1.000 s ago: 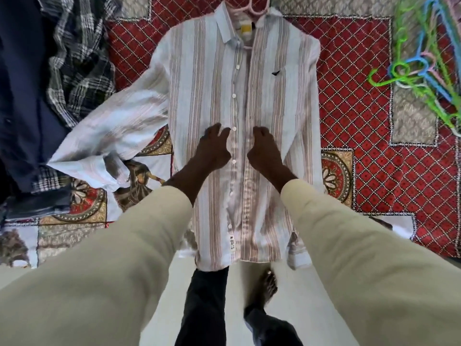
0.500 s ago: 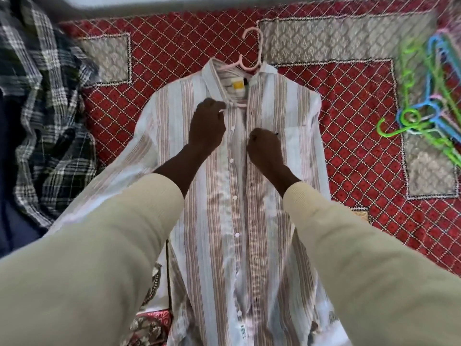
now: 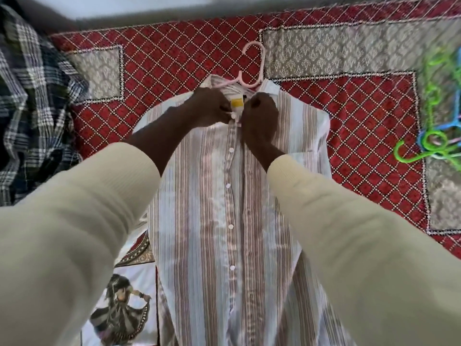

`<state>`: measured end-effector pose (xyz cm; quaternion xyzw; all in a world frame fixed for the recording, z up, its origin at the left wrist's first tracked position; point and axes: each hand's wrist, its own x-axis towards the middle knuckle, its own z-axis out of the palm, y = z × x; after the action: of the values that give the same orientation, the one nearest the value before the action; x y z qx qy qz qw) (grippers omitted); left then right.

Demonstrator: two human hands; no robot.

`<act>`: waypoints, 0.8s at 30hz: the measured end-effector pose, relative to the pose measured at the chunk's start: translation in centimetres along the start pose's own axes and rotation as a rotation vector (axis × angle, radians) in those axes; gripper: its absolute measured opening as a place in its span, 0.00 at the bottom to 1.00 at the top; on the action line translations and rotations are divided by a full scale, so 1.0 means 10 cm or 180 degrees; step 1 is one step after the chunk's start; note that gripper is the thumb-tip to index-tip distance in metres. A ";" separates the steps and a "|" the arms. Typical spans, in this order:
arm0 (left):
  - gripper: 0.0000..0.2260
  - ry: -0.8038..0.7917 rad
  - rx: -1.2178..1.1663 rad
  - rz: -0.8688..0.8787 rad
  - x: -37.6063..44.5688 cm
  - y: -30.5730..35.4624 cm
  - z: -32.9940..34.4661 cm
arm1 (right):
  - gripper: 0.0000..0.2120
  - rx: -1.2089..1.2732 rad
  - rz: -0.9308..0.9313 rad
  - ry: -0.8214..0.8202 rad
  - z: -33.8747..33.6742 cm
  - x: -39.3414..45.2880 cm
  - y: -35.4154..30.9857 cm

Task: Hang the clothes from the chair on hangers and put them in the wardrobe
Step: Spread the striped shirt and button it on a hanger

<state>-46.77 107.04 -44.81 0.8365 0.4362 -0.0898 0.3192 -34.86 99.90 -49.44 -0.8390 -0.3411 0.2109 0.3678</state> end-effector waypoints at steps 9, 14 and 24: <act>0.11 -0.0175 -0.0416 -0.0683 0.09 0.04 -0.12 | 0.25 -0.0755 -0.0063 -0.0162 0.00 -0.05 0.09; 0.13 0.0493 -0.0234 -0.1007 0.15 0.00 0.15 | 0.16 -0.0685 -0.0136 -0.0272 0.00 -0.01 0.16; 0.08 0.0740 -0.0719 -0.0990 0.24 0.05 0.20 | 0.08 0.0559 0.0963 0.0064 0.01 0.20 -0.04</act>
<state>-44.68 107.21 -47.13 0.7228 0.6011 0.0085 0.3408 -33.73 101.57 -49.39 -0.8475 -0.1876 0.2844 0.4071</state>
